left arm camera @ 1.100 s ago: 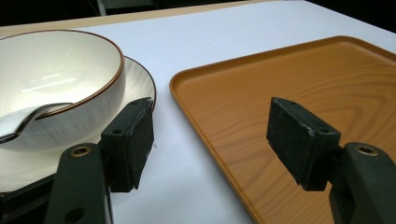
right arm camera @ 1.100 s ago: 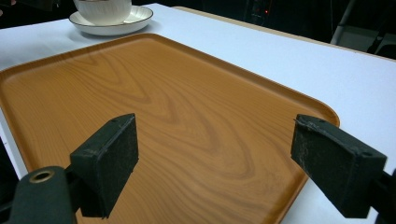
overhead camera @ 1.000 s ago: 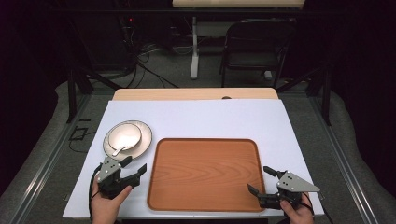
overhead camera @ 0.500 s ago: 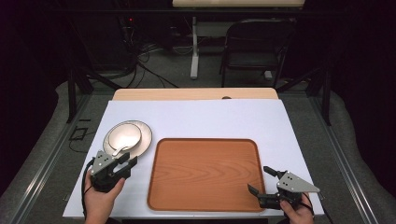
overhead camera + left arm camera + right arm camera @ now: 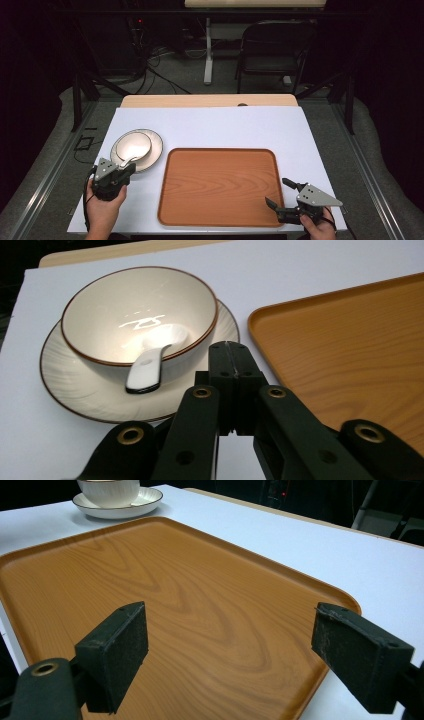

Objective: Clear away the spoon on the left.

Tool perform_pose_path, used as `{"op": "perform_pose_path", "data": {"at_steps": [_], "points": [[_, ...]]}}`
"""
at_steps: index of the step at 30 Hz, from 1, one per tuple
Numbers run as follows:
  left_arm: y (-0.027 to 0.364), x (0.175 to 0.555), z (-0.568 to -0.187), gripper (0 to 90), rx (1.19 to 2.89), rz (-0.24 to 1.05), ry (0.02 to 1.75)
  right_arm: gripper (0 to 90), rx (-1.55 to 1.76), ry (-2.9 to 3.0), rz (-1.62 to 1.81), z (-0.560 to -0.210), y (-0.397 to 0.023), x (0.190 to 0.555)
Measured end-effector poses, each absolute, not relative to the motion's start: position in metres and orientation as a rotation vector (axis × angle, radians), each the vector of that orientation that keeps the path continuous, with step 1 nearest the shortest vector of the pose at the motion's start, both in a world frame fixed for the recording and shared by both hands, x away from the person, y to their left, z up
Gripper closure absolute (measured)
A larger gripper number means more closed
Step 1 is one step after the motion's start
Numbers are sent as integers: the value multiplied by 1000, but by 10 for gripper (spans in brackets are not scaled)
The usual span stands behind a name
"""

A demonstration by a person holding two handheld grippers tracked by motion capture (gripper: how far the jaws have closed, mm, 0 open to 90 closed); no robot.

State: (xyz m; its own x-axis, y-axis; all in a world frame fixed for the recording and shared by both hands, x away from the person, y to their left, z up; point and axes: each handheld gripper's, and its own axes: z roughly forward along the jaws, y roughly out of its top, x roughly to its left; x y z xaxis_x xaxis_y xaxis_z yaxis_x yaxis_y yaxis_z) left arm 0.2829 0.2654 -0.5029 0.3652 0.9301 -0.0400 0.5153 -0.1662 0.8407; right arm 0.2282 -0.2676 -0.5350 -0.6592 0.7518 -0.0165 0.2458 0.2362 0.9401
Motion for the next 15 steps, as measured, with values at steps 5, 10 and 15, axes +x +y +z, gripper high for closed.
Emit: {"op": "perform_pose_path", "data": {"at_steps": [5, 10, 15], "points": [[273, 285, -505, 900, 1810, 652, 1296, 144, 913, 2042, 1422, -535, -268, 228], [279, 288, -507, 900, 1807, 652, 1321, 144, 912, 2044, 1421, -535, -268, 228], [285, 291, -508, 900, 1798, 659, 1340, 144, 909, 2040, 1419, -535, -268, 228]]}}
